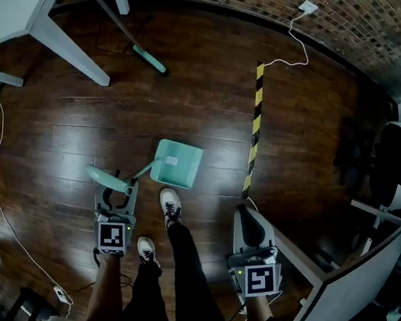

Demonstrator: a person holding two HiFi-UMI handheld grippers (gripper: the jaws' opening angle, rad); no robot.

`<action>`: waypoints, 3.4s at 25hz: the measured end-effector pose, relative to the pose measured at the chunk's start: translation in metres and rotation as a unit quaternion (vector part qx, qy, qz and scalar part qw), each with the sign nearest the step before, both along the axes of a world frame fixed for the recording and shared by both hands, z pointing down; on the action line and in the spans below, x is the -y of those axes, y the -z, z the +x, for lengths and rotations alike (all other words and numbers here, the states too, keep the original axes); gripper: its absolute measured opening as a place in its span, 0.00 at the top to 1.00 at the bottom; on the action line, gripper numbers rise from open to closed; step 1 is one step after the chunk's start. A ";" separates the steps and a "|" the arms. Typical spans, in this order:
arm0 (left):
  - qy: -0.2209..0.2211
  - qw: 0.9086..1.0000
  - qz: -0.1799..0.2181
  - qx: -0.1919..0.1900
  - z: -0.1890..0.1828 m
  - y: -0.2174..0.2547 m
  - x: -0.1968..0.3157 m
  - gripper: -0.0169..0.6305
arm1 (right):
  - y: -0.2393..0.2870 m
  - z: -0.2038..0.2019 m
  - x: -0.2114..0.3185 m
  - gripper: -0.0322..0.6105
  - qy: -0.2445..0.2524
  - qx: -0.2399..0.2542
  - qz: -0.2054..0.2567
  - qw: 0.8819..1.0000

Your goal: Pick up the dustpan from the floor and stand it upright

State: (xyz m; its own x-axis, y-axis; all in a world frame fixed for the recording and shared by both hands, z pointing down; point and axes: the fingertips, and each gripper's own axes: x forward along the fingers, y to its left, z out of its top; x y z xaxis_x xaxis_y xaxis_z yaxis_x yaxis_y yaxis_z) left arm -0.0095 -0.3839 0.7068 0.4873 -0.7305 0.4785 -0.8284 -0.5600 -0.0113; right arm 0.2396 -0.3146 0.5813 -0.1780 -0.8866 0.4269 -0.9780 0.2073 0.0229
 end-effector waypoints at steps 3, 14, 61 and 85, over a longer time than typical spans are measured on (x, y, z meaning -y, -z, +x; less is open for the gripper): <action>-0.010 1.000 -0.020 0.001 0.001 0.008 -0.013 0.66 | 0.006 -0.003 0.000 0.91 0.001 0.000 -0.001 1.000; -0.023 0.998 -0.055 0.021 -0.031 0.077 -0.065 0.95 | 0.053 -0.009 0.012 0.91 0.043 -0.024 -0.002 0.999; -0.118 0.966 0.221 -0.059 -0.055 0.505 -0.270 0.99 | 0.415 -0.068 -0.267 0.91 -0.048 0.033 0.255 0.965; -0.105 0.959 0.262 -0.010 -0.037 0.513 -0.498 0.99 | 0.418 -0.067 -0.483 0.92 -0.019 0.078 0.262 0.962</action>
State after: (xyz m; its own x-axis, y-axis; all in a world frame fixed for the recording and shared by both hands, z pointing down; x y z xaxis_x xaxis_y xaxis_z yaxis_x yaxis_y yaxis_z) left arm -0.0467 0.1144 0.1940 0.6556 -0.7526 0.0618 -0.7009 -0.6369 -0.3209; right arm 0.1730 0.1684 0.1634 -0.1670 -0.9798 -0.1099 -0.9847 0.1714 -0.0323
